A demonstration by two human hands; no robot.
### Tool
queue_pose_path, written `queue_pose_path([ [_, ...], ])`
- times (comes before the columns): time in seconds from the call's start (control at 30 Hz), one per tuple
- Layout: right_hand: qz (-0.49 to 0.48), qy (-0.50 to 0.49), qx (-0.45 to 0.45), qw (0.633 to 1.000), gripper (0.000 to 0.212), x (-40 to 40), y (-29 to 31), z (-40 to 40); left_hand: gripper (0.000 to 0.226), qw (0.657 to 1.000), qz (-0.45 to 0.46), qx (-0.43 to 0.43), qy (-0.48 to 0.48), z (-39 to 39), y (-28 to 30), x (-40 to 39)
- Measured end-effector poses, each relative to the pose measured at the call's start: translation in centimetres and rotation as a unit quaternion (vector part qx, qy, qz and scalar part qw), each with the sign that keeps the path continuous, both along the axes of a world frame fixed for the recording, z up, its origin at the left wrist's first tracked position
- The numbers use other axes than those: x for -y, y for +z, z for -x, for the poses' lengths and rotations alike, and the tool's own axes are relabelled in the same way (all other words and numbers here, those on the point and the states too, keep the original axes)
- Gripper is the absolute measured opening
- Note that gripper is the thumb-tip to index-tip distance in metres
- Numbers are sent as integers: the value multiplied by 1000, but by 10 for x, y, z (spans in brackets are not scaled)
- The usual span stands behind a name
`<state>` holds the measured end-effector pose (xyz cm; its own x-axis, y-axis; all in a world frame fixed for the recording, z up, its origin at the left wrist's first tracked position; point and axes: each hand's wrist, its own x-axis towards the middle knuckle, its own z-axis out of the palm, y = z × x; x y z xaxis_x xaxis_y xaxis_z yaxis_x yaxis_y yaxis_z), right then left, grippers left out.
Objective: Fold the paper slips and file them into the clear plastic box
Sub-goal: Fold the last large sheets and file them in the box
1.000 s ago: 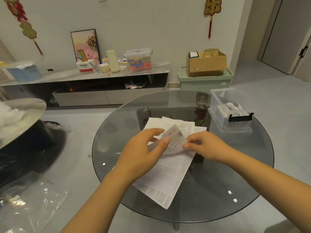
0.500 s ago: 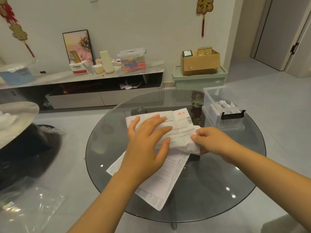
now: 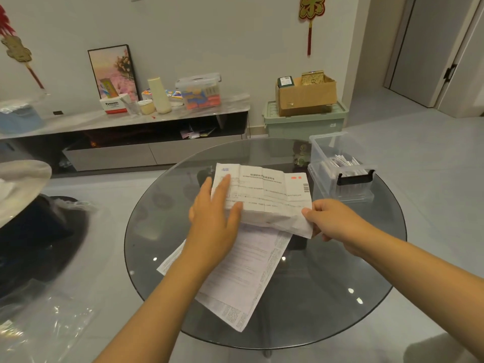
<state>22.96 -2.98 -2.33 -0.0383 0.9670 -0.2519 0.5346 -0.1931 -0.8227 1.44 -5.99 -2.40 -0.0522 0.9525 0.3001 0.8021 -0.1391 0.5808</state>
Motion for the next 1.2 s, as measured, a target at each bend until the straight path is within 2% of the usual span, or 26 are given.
queue_pose_path([
  [0.17, -12, 1, 7, 1000, 33, 2, 0, -2, 49, 984, 34, 176, -12, 8, 5, -1],
  [0.27, -40, -8, 28, 999, 30, 1, -2, -5, 48, 980, 49, 191, -8, 10, 6, 0],
  [0.4, -62, -3, 84, 995, 21, 1, -8, -4, 49, 980, 119, 156, 34, 15, -1, 0],
  [0.5, -57, 11, 135, 989, 19, 3, -17, -1, 50, 982, 162, 84, 50, 17, -6, 2],
  [0.57, -73, 24, 200, 977, 19, 7, -20, 4, 49, 985, 158, 33, 54, 15, -8, 5],
  [0.67, -110, 60, 332, 935, 20, 15, -19, 9, 53, 986, 156, -46, 46, 12, -11, 10],
  [0.73, -129, 71, 353, 924, 31, 17, -17, 9, 57, 982, 155, -98, 43, 14, -16, 10],
  [0.8, -139, 63, 355, 922, 46, 18, -16, 8, 58, 980, 155, -116, 52, 14, -19, 11],
  [0.9, -240, 84, 426, 869, 61, 19, -24, 6, 54, 977, 105, -179, 50, 7, -22, 15],
  [0.93, -284, 103, 408, 862, 60, 20, -29, 8, 51, 976, 87, -198, 32, 1, -24, 18],
  [1.0, -304, 151, 352, 872, 58, 25, -35, 13, 49, 977, 92, -192, -19, -12, -29, 23],
  [1.13, -212, 222, 361, 881, 89, 32, -43, 21, 55, 966, 164, -190, -64, -28, -41, 23],
  [1.2, -185, 218, 368, 885, 84, 30, -45, 21, 58, 954, 186, -224, -68, -26, -45, 19],
])
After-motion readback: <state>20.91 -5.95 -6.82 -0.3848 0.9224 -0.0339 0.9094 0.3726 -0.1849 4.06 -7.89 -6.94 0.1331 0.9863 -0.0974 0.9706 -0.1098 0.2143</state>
